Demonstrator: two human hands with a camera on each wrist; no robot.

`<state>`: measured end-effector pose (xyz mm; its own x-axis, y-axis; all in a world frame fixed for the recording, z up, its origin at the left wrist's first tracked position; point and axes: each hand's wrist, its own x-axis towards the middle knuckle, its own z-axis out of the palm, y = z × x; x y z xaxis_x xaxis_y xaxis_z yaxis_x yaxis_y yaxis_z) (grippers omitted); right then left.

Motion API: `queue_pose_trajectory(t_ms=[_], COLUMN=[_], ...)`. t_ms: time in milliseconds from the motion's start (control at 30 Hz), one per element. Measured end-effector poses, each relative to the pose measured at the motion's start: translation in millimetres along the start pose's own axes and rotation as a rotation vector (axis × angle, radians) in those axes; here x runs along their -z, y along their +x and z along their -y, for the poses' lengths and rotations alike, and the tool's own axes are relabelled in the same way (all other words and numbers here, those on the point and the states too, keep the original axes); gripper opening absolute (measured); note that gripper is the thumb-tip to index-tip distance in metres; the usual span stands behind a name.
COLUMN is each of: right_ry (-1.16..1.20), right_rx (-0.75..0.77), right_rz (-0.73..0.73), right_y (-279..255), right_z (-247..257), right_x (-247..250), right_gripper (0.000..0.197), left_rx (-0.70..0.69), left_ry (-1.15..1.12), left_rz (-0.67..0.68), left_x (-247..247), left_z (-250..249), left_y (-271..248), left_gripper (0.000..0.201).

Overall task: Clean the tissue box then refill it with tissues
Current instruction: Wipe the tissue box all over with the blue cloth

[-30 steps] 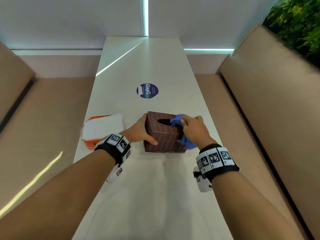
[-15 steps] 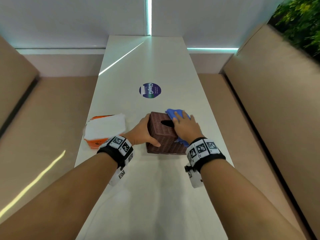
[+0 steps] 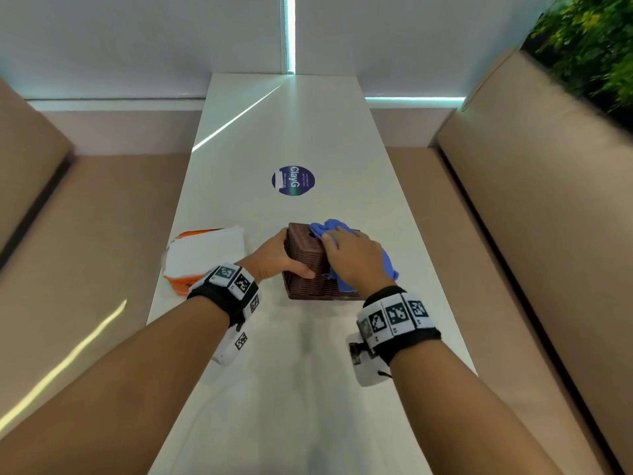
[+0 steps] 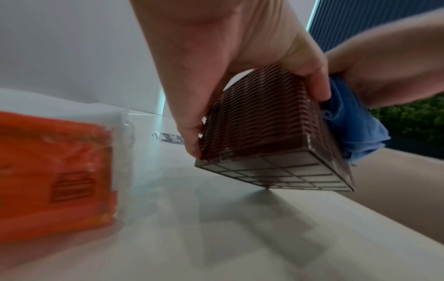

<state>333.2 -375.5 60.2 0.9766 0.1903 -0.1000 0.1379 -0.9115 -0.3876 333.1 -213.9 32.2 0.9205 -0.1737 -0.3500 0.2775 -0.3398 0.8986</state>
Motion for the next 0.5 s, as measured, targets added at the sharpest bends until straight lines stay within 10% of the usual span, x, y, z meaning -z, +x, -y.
queue_pose_trajectory(t_ms=[267, 500], right_ry=[0.643, 0.387], right_rx=[-0.188, -0.141], right_rz=[-0.314, -0.181], right_y=[-7.2, -2.4], right_z=[-47.6, -37.4], right_x=[-22.8, -15.7], right_gripper=[0.043, 0.044], left_rx=[0.051, 0.170], left_ry=[-0.113, -0.181], left_rz=[-0.035, -0.015], left_x=[-0.4, 4.5], left_z=[0.5, 11.0], left_y=[2.9, -1.5], left_gripper=[0.069, 0.096])
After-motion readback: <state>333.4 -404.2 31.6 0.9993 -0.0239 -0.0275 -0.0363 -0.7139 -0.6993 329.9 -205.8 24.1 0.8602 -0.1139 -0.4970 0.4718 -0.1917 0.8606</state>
